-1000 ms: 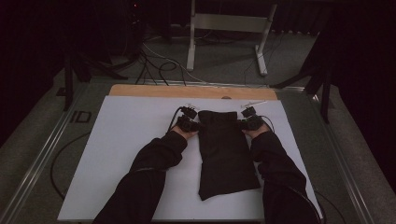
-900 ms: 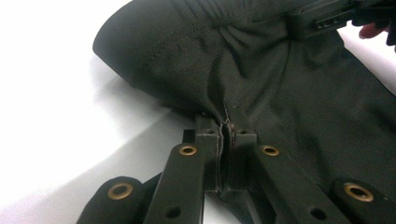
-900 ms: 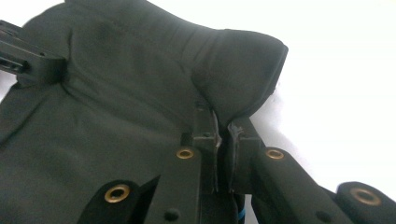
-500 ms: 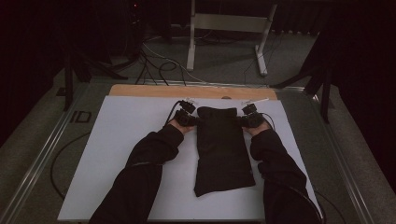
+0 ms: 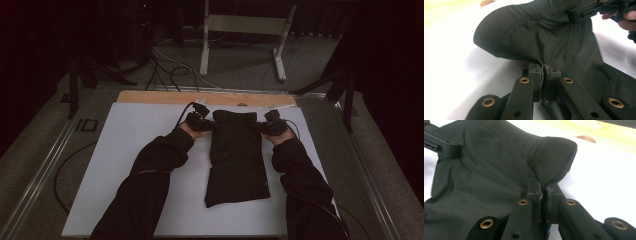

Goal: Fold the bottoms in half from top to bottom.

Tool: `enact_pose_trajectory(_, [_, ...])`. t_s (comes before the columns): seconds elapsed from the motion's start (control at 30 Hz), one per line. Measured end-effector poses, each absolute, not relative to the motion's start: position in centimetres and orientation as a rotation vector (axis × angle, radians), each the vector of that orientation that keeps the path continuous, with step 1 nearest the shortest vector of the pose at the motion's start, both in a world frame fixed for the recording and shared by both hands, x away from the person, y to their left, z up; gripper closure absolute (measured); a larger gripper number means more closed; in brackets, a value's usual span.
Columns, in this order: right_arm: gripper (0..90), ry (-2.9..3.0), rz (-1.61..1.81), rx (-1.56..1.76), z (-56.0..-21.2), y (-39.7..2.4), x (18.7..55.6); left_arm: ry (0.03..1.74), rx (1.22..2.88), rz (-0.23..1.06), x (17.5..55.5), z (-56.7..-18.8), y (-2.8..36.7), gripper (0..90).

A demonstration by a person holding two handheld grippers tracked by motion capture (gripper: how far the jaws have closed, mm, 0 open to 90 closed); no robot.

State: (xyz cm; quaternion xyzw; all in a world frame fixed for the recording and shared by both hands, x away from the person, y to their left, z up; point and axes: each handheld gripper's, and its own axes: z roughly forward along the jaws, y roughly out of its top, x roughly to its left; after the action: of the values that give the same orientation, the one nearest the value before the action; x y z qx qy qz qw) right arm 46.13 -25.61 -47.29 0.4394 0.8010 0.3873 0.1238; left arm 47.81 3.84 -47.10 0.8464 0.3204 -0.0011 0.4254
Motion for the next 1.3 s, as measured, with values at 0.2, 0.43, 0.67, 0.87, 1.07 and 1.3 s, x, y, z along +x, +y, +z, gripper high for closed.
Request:
enact_pose_trajectory(0.2, [84.4, 2.352, 1.126, 1.227, -46.8, -25.7, 45.1, 0.770, 2.107, -0.030, 46.8, -47.1, 4.1, 86.6])
enact_pose_trajectory(0.43, [84.3, 2.353, 1.143, 1.191, -46.2, -25.7, 43.6, 0.734, 2.095, -0.061, 45.6, -46.6, 4.5, 86.6])
enact_pose_trajectory(0.67, [84.3, 2.362, 1.151, 1.145, -45.7, -25.9, 42.1, 0.691, 2.104, -0.077, 44.3, -46.1, 4.5, 86.6])
enact_pose_trajectory(0.87, [84.3, 2.366, 1.146, 1.127, -45.4, -26.0, 41.0, 0.666, 2.105, -0.087, 43.4, -45.8, 4.5, 86.6])
enact_pose_trajectory(1.07, [84.3, 2.373, 1.159, 1.094, -45.1, -26.0, 39.7, 0.658, 2.109, -0.104, 42.6, -45.7, 4.7, 86.6])
enact_pose_trajectory(1.3, [84.3, 2.387, 1.163, 1.093, -45.3, -26.2, 38.0, 0.631, 2.115, -0.113, 41.3, -45.6, 4.5, 86.6])
